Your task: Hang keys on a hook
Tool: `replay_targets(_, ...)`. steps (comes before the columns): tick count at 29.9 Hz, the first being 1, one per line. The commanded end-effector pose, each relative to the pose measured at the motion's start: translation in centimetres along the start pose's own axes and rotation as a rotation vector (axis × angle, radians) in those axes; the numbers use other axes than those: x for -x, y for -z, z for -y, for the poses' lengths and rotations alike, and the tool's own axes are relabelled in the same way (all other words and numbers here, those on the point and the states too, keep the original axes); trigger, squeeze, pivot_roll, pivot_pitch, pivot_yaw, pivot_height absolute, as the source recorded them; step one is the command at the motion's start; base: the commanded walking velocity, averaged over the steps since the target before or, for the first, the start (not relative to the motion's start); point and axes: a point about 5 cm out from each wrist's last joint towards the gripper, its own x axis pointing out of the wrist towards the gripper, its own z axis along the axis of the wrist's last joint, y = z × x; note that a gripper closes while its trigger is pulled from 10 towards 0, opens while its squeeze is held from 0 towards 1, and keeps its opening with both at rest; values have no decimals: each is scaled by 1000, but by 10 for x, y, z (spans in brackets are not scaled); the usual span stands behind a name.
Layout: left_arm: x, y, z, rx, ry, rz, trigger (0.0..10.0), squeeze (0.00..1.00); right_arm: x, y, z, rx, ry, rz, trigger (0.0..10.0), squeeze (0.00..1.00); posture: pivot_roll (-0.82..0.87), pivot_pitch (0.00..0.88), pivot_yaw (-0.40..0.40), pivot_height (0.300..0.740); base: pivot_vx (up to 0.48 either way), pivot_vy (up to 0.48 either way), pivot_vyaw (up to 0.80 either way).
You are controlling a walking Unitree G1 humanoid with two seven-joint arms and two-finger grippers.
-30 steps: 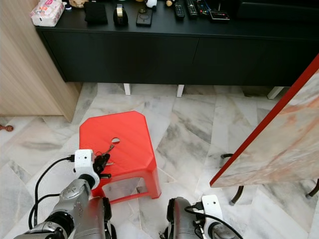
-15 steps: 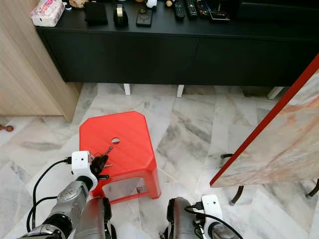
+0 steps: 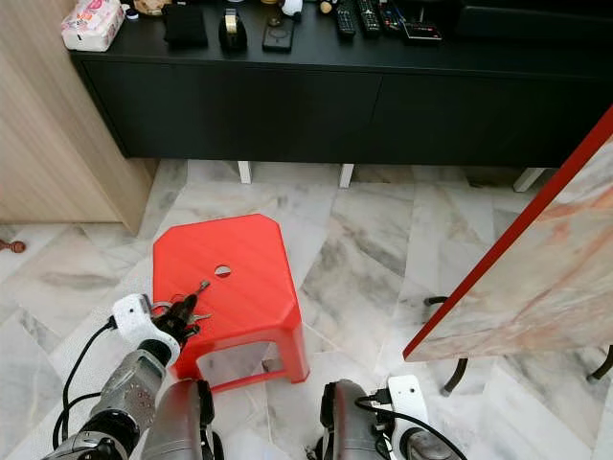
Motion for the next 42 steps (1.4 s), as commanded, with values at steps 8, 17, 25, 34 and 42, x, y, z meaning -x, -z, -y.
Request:
replay_targets(8, 3, -5, 11, 32, 115, 71, 10000, 0, 3, 22, -2, -9, 0, -90, 10000, 0, -24, 161, -101, 602, 0, 0, 0)
replay_targets(17, 4, -9, 18, -159, 141, 73, 10000, 0, 2, 21, -2, -15, 4, -87, 10000, 0, -22, 157, -99, 602, 0, 0, 0)
replay_targets(25, 13, -29, 35, -593, 134, 210, 10000, 0, 2, 22, -2, -14, 8, -88, 10000, 0, -18, 159, -98, 602, 0, 0, 0)
replay_targets(34, 28, 0, 28, -912, 109, 102, 10000, 0, 2, 22, -3, -14, 9, -87, 10000, 0, -11, 161, -92, 602, 0, 0, 0)
replay_targets(42, 36, 12, 22, -1051, 44, 80, 10000, 0, 2, 22, -3, -14, 13, -88, 10000, 0, -11, 163, -91, 602, 0, 0, 0)
